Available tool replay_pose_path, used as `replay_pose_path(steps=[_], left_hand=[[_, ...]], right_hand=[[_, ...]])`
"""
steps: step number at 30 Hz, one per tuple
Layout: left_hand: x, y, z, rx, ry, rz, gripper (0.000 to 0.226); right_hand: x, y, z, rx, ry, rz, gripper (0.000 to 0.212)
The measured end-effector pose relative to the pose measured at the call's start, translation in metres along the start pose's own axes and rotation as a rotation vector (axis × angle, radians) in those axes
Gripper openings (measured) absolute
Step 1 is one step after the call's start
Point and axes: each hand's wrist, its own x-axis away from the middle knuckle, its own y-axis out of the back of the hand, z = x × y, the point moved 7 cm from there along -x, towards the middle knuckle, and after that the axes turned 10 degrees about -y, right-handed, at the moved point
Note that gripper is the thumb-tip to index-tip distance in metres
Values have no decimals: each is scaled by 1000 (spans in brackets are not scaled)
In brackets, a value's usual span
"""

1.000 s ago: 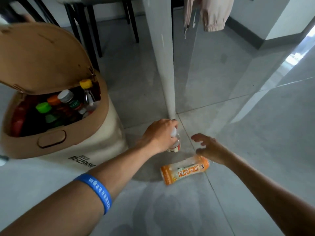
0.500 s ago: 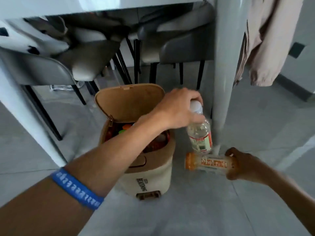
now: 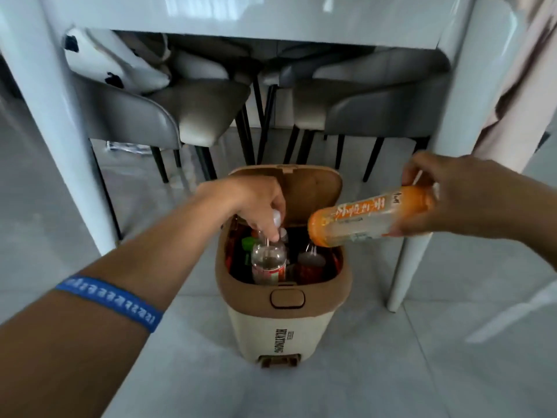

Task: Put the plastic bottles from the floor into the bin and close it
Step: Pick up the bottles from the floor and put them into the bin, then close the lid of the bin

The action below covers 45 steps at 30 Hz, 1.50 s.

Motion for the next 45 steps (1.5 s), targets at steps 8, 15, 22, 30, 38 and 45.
replay_pose_path(steps=[8,15,22,30,38,45], left_hand=[[-8,-71,50,-39,104,250,29],[-10,-59,51,47,69,209,31],[-15,-64,42,130,-2,166,34],[-17,-75,45,183,30,99,35],[21,-33,29,176,-60,-83,30],[100,26,-3,-143,-197,-1059,45]], right_hand=[[-39,-76,107,187,195,200,57],[-73,-152,124,18,186,380,45],[-89,-183,110,-139,210,344,29],[-83,-214,104,-143,295,377,14],[-55,-99,79,-416,287,-221,20],[-46,-72,71,-308,158,-475,58]])
